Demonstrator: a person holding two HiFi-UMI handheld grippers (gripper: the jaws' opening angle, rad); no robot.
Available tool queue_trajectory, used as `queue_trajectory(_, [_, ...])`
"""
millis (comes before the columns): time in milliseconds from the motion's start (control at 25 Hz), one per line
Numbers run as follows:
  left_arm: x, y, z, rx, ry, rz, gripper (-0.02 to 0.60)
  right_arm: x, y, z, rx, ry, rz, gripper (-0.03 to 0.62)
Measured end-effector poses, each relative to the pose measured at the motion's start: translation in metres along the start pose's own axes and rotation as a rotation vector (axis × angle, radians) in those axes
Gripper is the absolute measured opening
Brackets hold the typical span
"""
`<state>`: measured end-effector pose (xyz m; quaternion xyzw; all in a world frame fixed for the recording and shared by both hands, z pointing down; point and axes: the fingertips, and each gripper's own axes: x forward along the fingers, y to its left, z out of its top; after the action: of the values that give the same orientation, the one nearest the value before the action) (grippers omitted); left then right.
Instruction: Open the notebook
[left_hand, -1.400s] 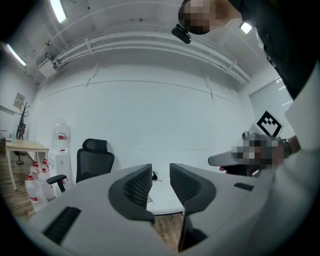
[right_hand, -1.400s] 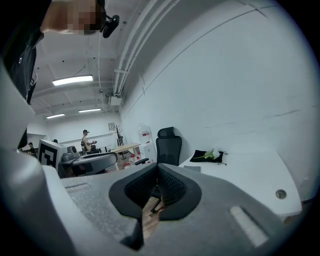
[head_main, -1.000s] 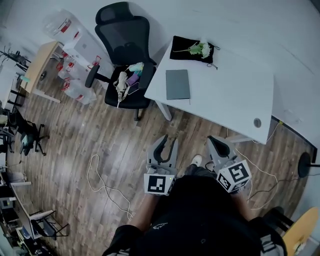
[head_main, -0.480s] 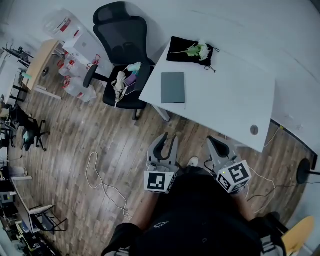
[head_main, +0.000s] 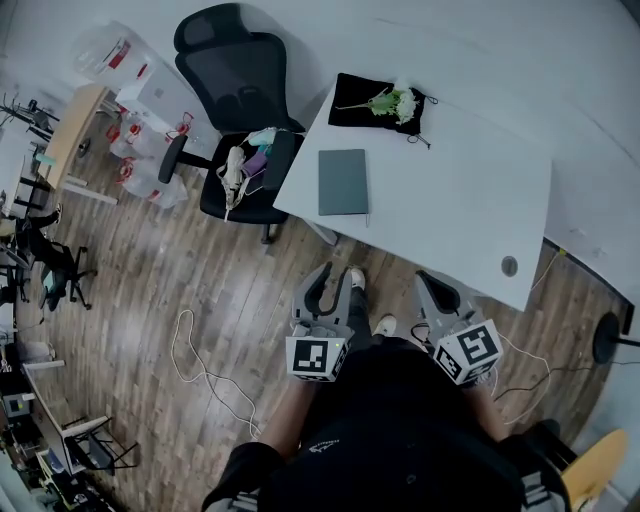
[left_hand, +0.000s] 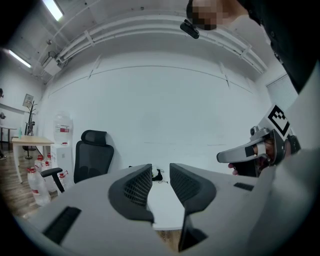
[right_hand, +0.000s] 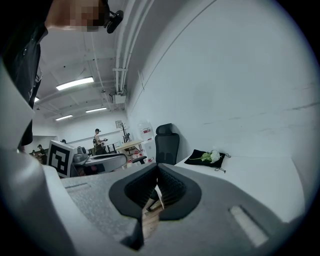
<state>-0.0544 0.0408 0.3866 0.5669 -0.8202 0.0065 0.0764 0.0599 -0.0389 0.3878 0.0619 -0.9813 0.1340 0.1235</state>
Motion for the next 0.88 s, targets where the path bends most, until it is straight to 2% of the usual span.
queue_trajectory(240, [0.049,0.028,-0.001,0.019,0.014,-0.028,0.110,0.031,-0.019,0.017,0.003,0.007,-0.043,0.005])
queue_trajectory(520, [0.099,0.071,-0.014,-0.004,0.049,-0.035,0.110,0.089,-0.038,0.043,-0.032,0.014,-0.054,0.005])
queue_trajectory(880, [0.136,0.130,-0.041,-0.101,0.092,-0.025,0.110,0.141,-0.040,0.061,-0.060,0.025,-0.082,0.005])
